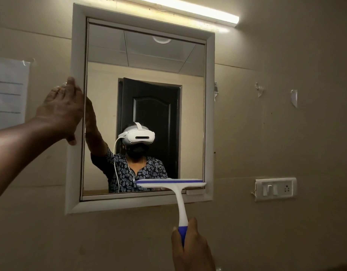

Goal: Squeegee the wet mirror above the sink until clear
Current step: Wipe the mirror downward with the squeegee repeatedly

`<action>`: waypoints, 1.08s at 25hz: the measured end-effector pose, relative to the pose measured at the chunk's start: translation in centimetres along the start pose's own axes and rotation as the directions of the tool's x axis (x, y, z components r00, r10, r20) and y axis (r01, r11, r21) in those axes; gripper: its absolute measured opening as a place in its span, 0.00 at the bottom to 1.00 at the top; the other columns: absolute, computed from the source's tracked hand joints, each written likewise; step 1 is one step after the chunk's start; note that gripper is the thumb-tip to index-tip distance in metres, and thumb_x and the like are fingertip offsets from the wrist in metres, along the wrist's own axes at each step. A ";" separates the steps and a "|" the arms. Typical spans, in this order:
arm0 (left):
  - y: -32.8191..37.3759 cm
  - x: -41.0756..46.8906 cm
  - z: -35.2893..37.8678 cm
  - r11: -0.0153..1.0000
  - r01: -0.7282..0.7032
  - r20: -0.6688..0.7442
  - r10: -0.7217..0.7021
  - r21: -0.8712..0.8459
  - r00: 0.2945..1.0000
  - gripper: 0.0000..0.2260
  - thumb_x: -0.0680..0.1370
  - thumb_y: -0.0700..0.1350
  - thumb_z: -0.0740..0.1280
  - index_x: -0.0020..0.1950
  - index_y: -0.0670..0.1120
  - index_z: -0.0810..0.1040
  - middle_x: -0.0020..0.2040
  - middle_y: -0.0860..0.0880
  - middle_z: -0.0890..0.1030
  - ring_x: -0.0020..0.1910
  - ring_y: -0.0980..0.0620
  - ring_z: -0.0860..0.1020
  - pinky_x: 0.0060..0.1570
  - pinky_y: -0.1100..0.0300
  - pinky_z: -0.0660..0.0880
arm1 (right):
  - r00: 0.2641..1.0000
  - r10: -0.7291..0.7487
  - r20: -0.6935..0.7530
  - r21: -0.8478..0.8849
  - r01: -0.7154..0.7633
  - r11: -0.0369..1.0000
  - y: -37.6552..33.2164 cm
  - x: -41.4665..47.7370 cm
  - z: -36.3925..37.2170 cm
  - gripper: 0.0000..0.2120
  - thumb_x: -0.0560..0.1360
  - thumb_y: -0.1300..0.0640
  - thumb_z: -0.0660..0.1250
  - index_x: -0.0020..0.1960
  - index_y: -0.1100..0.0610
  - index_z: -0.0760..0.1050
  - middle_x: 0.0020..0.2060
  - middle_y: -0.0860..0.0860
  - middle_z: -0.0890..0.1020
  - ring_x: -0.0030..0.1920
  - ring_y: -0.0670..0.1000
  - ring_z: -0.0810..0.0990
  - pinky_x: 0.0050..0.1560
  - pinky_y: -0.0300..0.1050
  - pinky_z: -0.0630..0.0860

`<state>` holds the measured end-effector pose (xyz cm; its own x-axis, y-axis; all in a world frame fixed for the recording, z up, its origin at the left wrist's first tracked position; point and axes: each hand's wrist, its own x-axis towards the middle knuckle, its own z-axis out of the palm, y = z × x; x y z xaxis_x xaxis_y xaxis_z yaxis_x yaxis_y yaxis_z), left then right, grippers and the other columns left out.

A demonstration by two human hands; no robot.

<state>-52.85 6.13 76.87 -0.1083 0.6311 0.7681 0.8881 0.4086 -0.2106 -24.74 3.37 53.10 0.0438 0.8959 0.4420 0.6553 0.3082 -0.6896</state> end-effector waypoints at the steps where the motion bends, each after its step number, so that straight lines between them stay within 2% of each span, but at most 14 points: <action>1: 0.0 -0.1 0.0 1.000 0.001 0.001 -0.001 -0.006 1.000 0.70 0.51 0.51 0.83 0.76 0.37 0.37 0.76 0.36 0.37 0.77 0.39 0.43 0.73 0.50 0.43 | 1.000 0.004 0.007 0.006 -0.004 1.000 -0.1 -0.2 -0.1 0.15 0.79 0.45 0.53 0.60 0.51 0.58 0.36 0.41 0.68 0.33 0.38 0.71 0.29 0.28 0.68; 6: 0.1 -0.5 -0.5 0.999 -0.008 0.004 0.008 -0.032 1.000 0.69 0.52 0.50 0.83 0.76 0.36 0.37 0.76 0.36 0.38 0.77 0.38 0.44 0.73 0.50 0.43 | 0.998 0.046 0.041 0.082 -0.049 0.995 -0.9 -1.2 -1.5 0.09 0.79 0.46 0.55 0.52 0.51 0.63 0.35 0.45 0.72 0.31 0.41 0.72 0.26 0.29 0.67; 8: 0.2 -0.6 -0.8 0.999 -0.012 0.016 0.013 -0.033 1.000 0.70 0.51 0.51 0.83 0.76 0.36 0.37 0.76 0.35 0.38 0.77 0.38 0.44 0.74 0.49 0.44 | 0.997 0.051 0.061 0.112 -0.057 0.992 -1.3 -1.4 -2.1 0.08 0.79 0.46 0.55 0.50 0.51 0.64 0.36 0.47 0.75 0.32 0.42 0.73 0.30 0.32 0.69; 10: 0.1 -0.6 -0.8 0.999 -0.016 0.014 0.016 -0.038 1.000 0.70 0.51 0.51 0.83 0.76 0.36 0.38 0.76 0.35 0.38 0.76 0.38 0.44 0.74 0.49 0.45 | 0.996 0.060 0.072 0.123 -0.068 0.990 -1.7 -1.3 -2.8 0.08 0.78 0.46 0.56 0.50 0.51 0.65 0.38 0.48 0.76 0.33 0.44 0.74 0.33 0.39 0.73; 14: 0.0 -0.4 -0.6 0.999 -0.019 -0.003 0.019 -0.046 1.000 0.70 0.51 0.50 0.83 0.76 0.36 0.38 0.76 0.35 0.39 0.76 0.37 0.44 0.74 0.48 0.45 | 0.985 0.107 0.137 0.110 -0.122 0.986 -3.0 -0.4 -4.3 0.10 0.78 0.46 0.57 0.53 0.52 0.66 0.38 0.48 0.74 0.33 0.43 0.72 0.30 0.36 0.68; 19: 0.1 -0.5 -0.4 0.999 -0.016 -0.006 0.016 -0.047 1.000 0.69 0.50 0.51 0.83 0.76 0.35 0.40 0.76 0.34 0.40 0.76 0.37 0.46 0.74 0.49 0.46 | 0.960 0.150 0.235 0.127 -0.183 0.975 -4.4 0.8 -6.0 0.08 0.78 0.50 0.57 0.52 0.53 0.64 0.38 0.50 0.73 0.33 0.45 0.73 0.32 0.37 0.72; 23: 0.3 -0.8 -0.9 0.998 -0.015 -0.012 0.015 -0.054 1.000 0.69 0.51 0.49 0.83 0.76 0.35 0.40 0.76 0.34 0.41 0.76 0.37 0.47 0.74 0.48 0.47 | 0.967 0.160 0.197 0.072 -0.177 0.982 -4.8 0.3 -5.9 0.13 0.79 0.49 0.57 0.58 0.57 0.66 0.39 0.51 0.74 0.30 0.45 0.73 0.25 0.36 0.70; 25: 0.3 -0.9 -1.1 0.998 -0.017 -0.009 0.017 -0.057 1.000 0.68 0.52 0.48 0.83 0.76 0.35 0.40 0.76 0.34 0.41 0.76 0.37 0.46 0.74 0.48 0.47 | 0.973 0.155 0.172 0.058 -0.167 0.984 -5.0 0.0 -6.2 0.14 0.79 0.49 0.56 0.60 0.57 0.65 0.41 0.52 0.74 0.31 0.46 0.73 0.26 0.37 0.70; 27: 0.4 -1.1 -1.1 0.999 -0.009 0.004 0.009 -0.044 1.000 0.67 0.52 0.48 0.83 0.76 0.35 0.40 0.76 0.34 0.40 0.76 0.38 0.45 0.75 0.48 0.46 | 0.988 0.085 0.131 0.070 -0.095 0.993 -5.7 -0.5 -6.5 0.14 0.79 0.49 0.56 0.59 0.56 0.65 0.40 0.50 0.73 0.32 0.46 0.73 0.29 0.37 0.72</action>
<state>-51.84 4.91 76.63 -0.1021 0.6374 0.7637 0.9079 0.3735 -0.1903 -23.58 -0.86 60.51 -0.0001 0.9531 0.3027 0.5936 0.2436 -0.7670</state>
